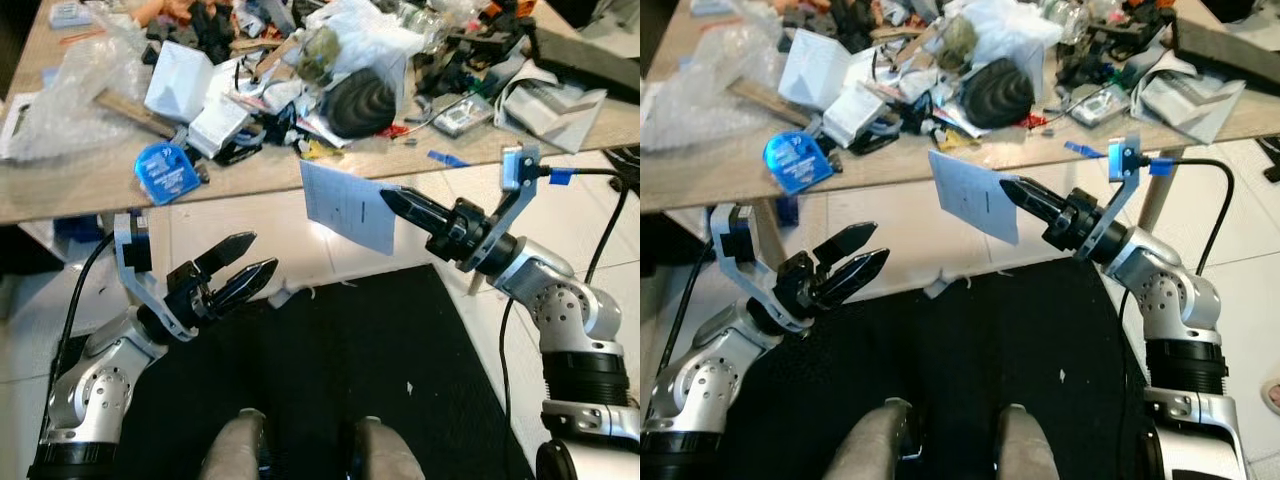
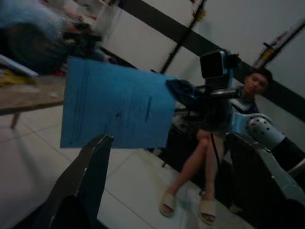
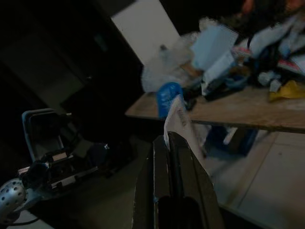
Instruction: Picking trash to rubbish bin
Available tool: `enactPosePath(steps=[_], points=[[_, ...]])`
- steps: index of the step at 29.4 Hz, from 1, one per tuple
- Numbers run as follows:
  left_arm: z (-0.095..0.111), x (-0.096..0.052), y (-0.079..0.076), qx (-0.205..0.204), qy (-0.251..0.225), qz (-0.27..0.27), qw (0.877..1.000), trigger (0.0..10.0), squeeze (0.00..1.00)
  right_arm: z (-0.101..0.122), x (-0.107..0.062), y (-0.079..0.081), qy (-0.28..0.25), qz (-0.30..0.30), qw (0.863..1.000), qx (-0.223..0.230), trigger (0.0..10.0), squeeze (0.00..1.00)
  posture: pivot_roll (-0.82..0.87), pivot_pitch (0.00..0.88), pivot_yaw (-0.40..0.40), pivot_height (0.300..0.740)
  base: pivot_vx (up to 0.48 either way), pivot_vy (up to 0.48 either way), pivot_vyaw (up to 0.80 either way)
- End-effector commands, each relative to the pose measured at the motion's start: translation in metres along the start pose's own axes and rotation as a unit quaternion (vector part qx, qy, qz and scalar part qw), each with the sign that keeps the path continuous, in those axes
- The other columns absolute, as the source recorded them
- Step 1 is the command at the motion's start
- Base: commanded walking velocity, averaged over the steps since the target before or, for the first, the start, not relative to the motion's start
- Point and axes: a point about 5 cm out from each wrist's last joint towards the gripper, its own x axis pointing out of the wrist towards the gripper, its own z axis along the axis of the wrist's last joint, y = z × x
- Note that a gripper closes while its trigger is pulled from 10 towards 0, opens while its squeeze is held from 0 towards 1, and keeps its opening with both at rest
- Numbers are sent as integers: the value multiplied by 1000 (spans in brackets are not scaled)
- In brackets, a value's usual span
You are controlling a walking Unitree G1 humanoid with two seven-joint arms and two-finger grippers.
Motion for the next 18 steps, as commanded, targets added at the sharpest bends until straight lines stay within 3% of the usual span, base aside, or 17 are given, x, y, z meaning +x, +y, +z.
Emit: enactPosePath(steps=[1,6,18], points=[[-3,-1,1,-5,8,2,1000,10000,0,-2,-4,-3,0,-16,1000,-1,10000,0,-33,140,1,740,-480,0,0],[-5,2,-1,-6,8,-2,1000,10000,0,-6,-3,-5,20,-29,999,-21,10000,0,-33,136,1,740,-480,0,-545],[-5,1,0,-7,9,-2,1000,10000,0,-7,-2,-7,19,-33,999,-20,10000,0,-27,128,-1,740,-480,0,-694]])
